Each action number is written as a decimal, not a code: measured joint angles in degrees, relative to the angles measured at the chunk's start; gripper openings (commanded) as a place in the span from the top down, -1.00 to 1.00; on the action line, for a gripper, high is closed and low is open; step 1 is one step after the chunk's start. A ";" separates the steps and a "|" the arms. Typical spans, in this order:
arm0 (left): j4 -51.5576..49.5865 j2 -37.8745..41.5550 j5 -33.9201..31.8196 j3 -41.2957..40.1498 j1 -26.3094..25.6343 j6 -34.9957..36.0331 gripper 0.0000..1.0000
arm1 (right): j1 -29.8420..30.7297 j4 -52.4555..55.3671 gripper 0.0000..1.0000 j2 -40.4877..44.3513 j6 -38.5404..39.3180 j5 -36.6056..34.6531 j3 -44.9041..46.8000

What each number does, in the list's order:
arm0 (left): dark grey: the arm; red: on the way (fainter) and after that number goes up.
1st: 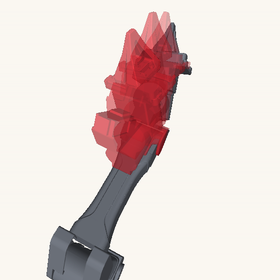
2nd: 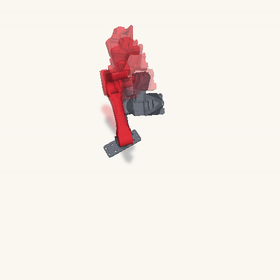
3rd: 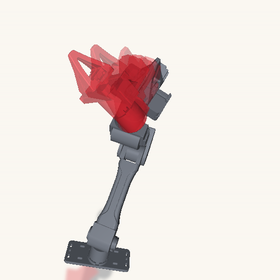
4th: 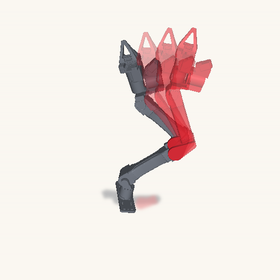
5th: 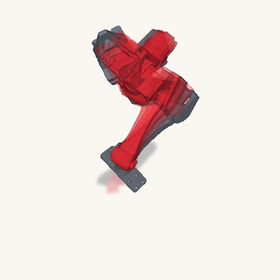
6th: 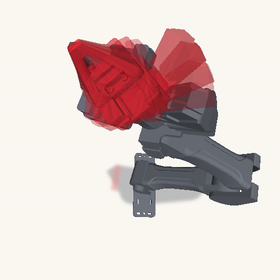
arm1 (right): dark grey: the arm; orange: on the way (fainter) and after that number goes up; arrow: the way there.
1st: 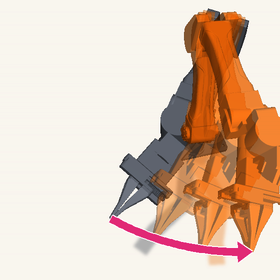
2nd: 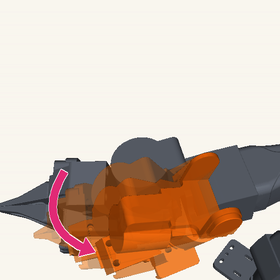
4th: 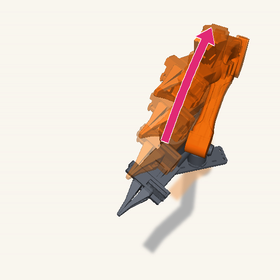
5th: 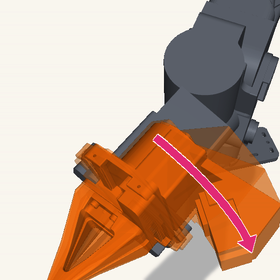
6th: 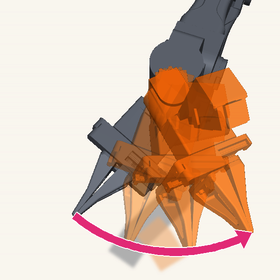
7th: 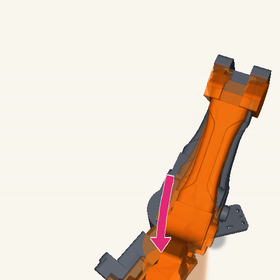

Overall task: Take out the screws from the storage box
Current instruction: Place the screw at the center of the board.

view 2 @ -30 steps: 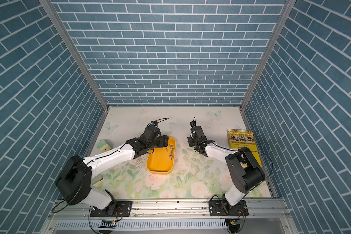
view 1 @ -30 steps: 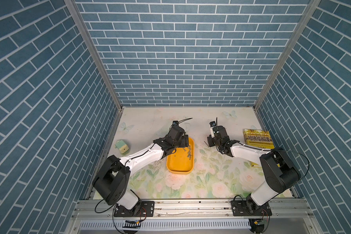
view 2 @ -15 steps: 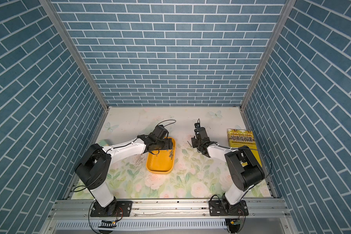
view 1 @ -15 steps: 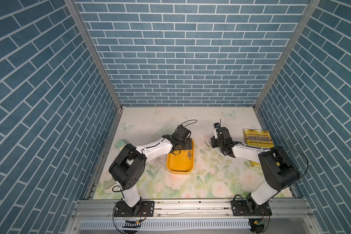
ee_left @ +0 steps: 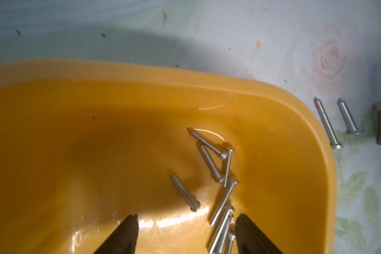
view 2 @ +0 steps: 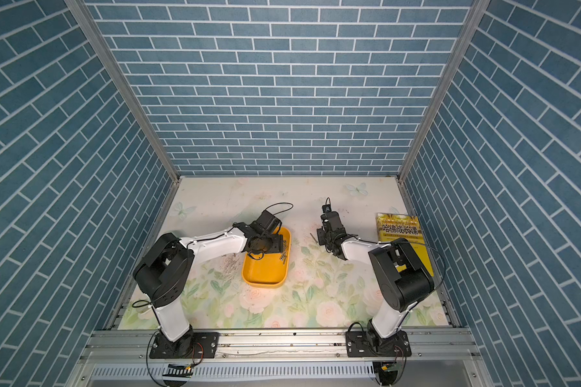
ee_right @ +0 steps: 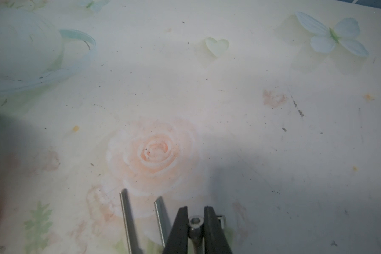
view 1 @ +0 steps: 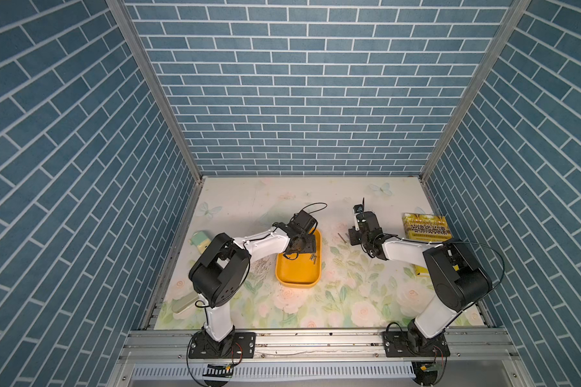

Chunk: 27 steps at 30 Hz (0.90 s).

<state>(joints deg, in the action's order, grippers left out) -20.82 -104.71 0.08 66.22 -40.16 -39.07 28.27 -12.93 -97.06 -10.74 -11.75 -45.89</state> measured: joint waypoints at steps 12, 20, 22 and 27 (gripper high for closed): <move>-0.74 -2.45 -0.26 0.98 0.07 -0.17 -0.44 | -0.07 -0.55 0.87 -3.30 0.02 1.70 0.00; -0.79 -4.11 -0.24 3.15 0.48 -0.37 -0.36 | -0.07 -1.29 0.76 -3.37 0.02 2.58 0.00; -0.79 -4.57 -0.22 3.50 0.70 -0.46 -0.35 | -0.07 -1.31 0.72 -3.37 0.02 2.89 0.00; -1.29 -4.96 -0.81 3.96 0.96 -0.59 -0.25 | -0.09 -1.60 0.63 -3.56 0.02 3.39 0.00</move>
<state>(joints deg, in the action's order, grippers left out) -22.11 -109.67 -0.73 70.17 -39.20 -39.66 28.18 -14.52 -100.62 -10.72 -8.36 -45.89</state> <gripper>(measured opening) 0.638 0.178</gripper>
